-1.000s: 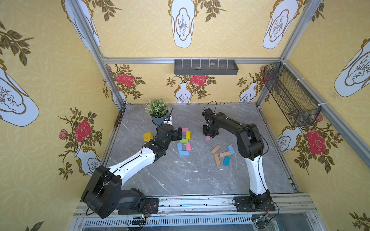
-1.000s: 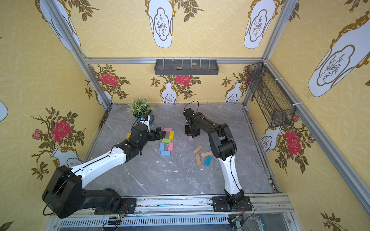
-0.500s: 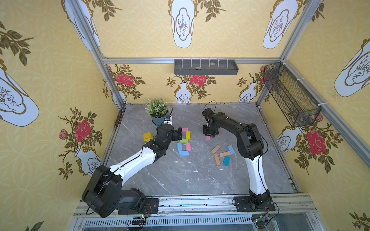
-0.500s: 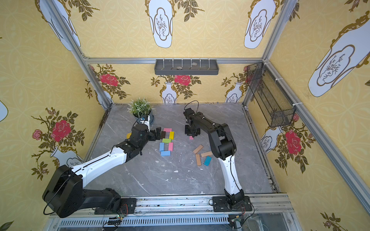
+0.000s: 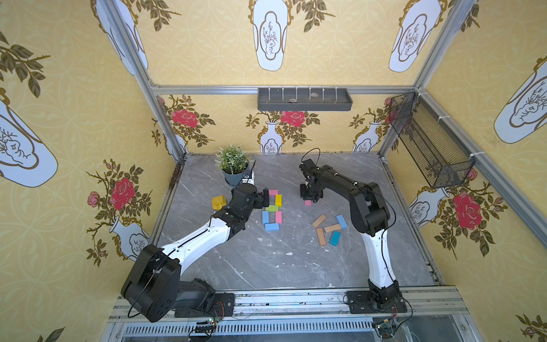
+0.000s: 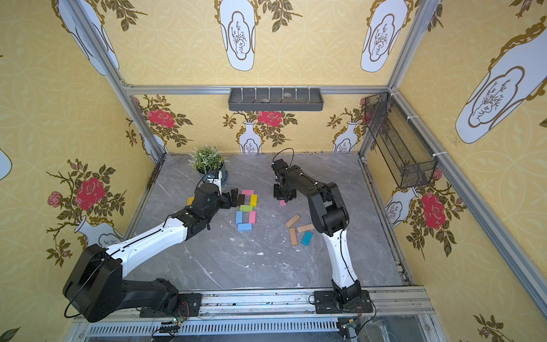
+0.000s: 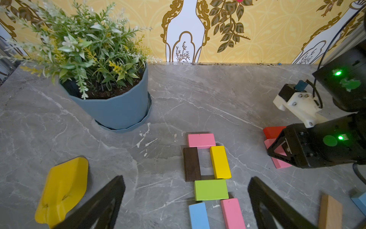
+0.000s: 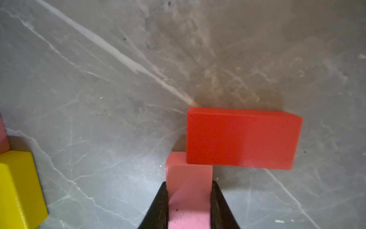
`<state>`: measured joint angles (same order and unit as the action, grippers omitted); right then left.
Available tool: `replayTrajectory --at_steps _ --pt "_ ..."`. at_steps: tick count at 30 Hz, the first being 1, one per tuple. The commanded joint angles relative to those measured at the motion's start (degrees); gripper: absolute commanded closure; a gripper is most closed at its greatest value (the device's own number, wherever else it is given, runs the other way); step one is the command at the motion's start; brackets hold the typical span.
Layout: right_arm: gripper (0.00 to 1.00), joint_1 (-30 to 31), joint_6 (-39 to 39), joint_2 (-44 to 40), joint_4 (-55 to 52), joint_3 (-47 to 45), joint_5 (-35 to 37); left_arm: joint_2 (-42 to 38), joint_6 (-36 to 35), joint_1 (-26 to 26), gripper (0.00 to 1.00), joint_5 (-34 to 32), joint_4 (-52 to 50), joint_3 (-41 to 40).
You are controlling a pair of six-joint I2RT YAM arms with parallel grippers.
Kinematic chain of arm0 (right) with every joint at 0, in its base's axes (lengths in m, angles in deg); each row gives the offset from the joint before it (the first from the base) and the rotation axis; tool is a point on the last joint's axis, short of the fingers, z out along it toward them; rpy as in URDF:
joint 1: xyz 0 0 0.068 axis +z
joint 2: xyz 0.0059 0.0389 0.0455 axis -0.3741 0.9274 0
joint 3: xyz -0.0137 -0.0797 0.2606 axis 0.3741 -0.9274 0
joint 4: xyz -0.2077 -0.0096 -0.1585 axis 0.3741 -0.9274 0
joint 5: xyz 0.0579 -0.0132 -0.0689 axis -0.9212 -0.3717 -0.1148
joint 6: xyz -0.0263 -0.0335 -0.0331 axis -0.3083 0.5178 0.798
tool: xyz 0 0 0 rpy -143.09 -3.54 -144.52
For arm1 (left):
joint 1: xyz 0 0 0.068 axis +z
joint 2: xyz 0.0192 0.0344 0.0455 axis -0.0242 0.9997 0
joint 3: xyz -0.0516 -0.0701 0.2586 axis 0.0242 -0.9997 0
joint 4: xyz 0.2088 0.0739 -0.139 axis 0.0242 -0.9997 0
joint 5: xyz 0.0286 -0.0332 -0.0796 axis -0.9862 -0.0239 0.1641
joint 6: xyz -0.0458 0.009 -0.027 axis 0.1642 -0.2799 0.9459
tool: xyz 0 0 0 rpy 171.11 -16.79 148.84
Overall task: Assemble the number 8 with building blocks
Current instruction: Assemble the building block at the center of the board.
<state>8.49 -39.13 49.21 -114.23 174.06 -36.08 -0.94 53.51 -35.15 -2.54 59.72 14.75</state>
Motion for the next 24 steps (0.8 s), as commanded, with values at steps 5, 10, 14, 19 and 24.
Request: replayTrajectory --at_steps 5,10,14,19,24 --pt "0.75 -0.1 0.6 1.8 -1.0 -0.7 0.2 0.3 -0.1 0.1 0.00 0.3 0.6 0.2" --pt "0.64 -0.2 0.5 1.4 -1.1 -0.8 0.4 0.3 -0.2 0.1 0.00 0.2 0.7 0.2" --pt "0.57 -0.2 0.4 0.8 -1.2 -1.0 0.3 0.2 -0.2 0.1 0.00 0.3 0.7 0.3" --pt "0.50 -0.1 0.0 -0.8 -1.3 -1.1 -0.4 0.2 -0.1 0.1 0.00 0.3 0.7 0.3" --pt "0.41 0.5 -0.8 -4.4 -2.3 -1.5 -1.4 0.3 -0.1 0.1 0.00 0.3 0.8 0.2"
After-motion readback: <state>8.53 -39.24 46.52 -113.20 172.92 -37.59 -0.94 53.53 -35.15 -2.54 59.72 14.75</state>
